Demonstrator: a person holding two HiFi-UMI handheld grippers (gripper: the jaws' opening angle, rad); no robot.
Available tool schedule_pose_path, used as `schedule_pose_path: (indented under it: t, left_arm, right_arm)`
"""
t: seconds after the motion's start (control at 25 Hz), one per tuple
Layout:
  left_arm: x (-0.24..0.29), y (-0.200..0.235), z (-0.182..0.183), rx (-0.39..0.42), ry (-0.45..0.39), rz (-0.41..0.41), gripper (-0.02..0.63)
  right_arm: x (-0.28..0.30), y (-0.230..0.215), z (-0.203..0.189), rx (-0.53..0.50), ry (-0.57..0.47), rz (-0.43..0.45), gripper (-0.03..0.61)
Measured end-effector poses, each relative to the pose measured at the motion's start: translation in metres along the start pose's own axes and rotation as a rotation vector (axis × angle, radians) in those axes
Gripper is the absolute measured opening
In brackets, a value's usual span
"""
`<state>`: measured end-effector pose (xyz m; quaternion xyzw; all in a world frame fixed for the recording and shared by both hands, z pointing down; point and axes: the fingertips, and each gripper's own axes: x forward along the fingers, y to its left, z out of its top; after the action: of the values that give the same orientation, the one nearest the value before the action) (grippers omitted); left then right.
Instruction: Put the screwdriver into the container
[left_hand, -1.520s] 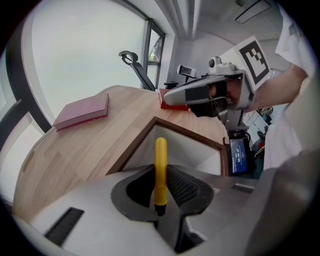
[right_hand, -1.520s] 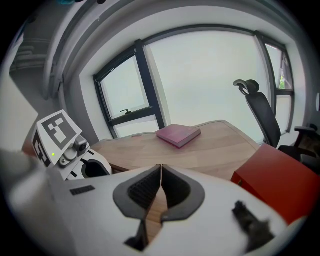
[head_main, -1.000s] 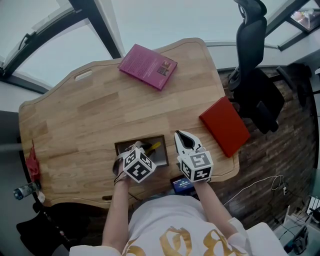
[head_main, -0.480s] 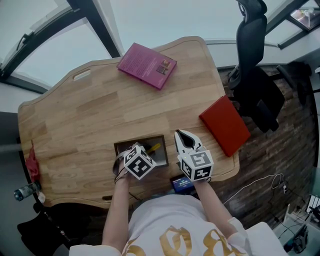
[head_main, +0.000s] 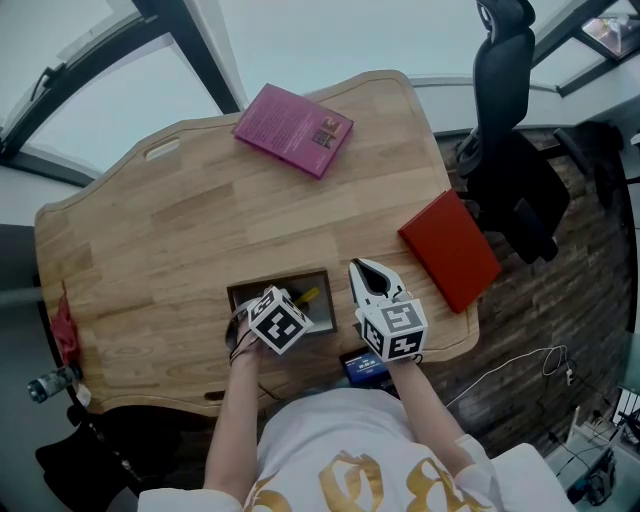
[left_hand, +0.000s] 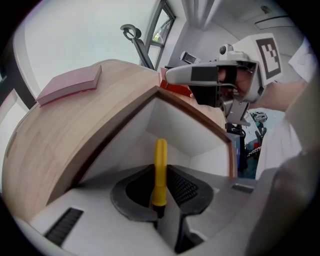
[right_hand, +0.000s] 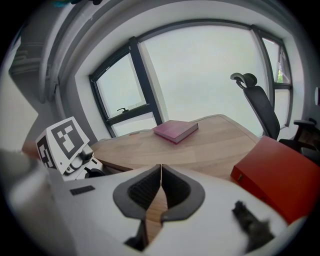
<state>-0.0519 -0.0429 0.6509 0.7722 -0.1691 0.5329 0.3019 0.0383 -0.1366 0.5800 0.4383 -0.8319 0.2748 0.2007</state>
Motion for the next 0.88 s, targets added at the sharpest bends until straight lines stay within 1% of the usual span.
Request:
schedule_pose_path:
  t: [0.88]
  left_arm:
    - [0.0038, 0.0009, -0.0035, -0.042, 0.043, -0.039, 0.078]
  right_arm:
    - [0.0003, -0.0045, -0.0018, 0.007, 0.004, -0.006, 0.032]
